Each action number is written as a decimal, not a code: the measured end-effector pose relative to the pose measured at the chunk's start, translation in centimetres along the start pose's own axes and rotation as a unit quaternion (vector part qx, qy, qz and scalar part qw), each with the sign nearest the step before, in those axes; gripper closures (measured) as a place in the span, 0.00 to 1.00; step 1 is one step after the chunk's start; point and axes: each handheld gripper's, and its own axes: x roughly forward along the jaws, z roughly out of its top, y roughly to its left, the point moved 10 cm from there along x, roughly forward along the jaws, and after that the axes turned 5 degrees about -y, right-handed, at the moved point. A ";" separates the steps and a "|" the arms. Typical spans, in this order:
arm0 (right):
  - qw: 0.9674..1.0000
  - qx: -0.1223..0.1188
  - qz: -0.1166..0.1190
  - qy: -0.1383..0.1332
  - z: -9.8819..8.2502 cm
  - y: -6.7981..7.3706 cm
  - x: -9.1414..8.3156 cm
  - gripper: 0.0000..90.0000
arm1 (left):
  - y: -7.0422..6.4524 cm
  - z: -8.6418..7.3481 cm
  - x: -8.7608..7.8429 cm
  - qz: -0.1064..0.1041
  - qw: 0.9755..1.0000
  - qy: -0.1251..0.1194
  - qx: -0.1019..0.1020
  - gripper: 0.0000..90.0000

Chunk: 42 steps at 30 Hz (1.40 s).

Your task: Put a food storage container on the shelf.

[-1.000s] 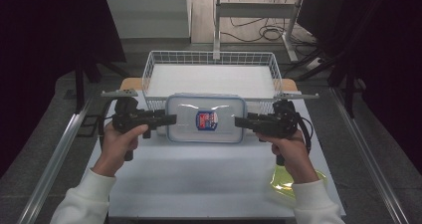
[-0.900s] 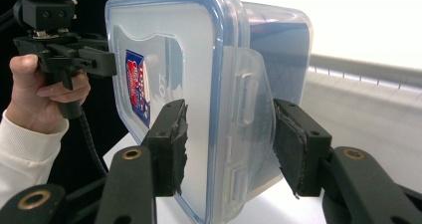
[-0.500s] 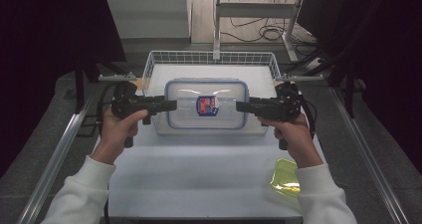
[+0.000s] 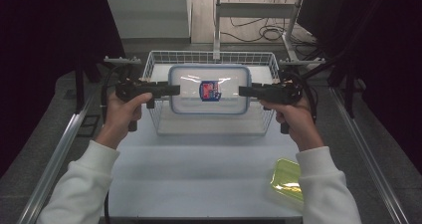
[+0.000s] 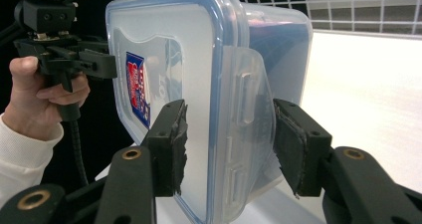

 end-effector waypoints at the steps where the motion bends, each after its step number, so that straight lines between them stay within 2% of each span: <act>1: 1.000 0.004 -0.003 -0.003 0.3 -0.4 0.2 0.55 | 0.4 0.3 0.3 -0.002 1.000 0.000 -0.001 0.58; 9: 1.000 0.022 -0.010 -0.006 0.9 -1.9 0.7 0.55 | 1.6 0.8 1.7 -0.007 1.000 0.005 -0.009 0.58; 19: 0.999 0.031 -0.016 -0.012 1.8 -3.2 1.5 0.54 | 2.9 1.8 2.7 -0.007 1.000 0.008 -0.018 0.58; 26: 0.999 0.047 -0.019 -0.010 2.3 -4.6 2.2 0.54 | 3.9 2.4 3.6 -0.006 0.999 0.019 -0.031 0.58; 28: 0.999 0.049 -0.017 -0.011 2.3 -4.7 2.4 0.54 | 4.2 2.5 3.7 -0.007 0.999 0.015 -0.036 0.58; 31: 0.998 0.055 -0.016 -0.012 2.3 -5.0 2.7 0.54 | 4.4 2.7 3.8 -0.001 0.999 0.009 -0.038 0.58; 34: 0.998 0.064 -0.014 -0.015 2.4 -5.3 2.9 0.54 | 4.6 2.8 3.9 0.004 0.999 0.002 -0.048 0.57; 35: 0.997 0.076 -0.014 -0.022 2.6 -5.6 3.1 0.53 | 4.7 2.9 4.0 0.011 0.999 0.002 -0.049 0.56; 36: 0.996 0.084 -0.017 -0.023 2.7 -5.7 3.2 0.53 | 4.8 2.9 4.1 0.013 0.998 0.000 -0.055 0.56; 38: 0.996 0.085 -0.023 -0.027 2.8 -5.9 3.3 0.53 | 4.9 2.9 4.2 0.015 0.998 -0.003 -0.059 0.55; 39: 0.996 0.082 -0.033 -0.029 2.9 -6.1 3.4 0.52 | 5.2 2.9 4.4 0.023 0.998 -0.004 -0.063 0.53; 40: 0.996 0.082 -0.033 -0.029 2.9 -6.1 3.4 0.52 | 5.2 2.9 4.4 0.023 0.998 -0.004 -0.063 0.51; 42: 0.995 0.087 -0.044 -0.027 2.7 -6.3 3.6 0.50 | 5.6 2.5 5.0 0.037 0.997 0.004 -0.064 0.47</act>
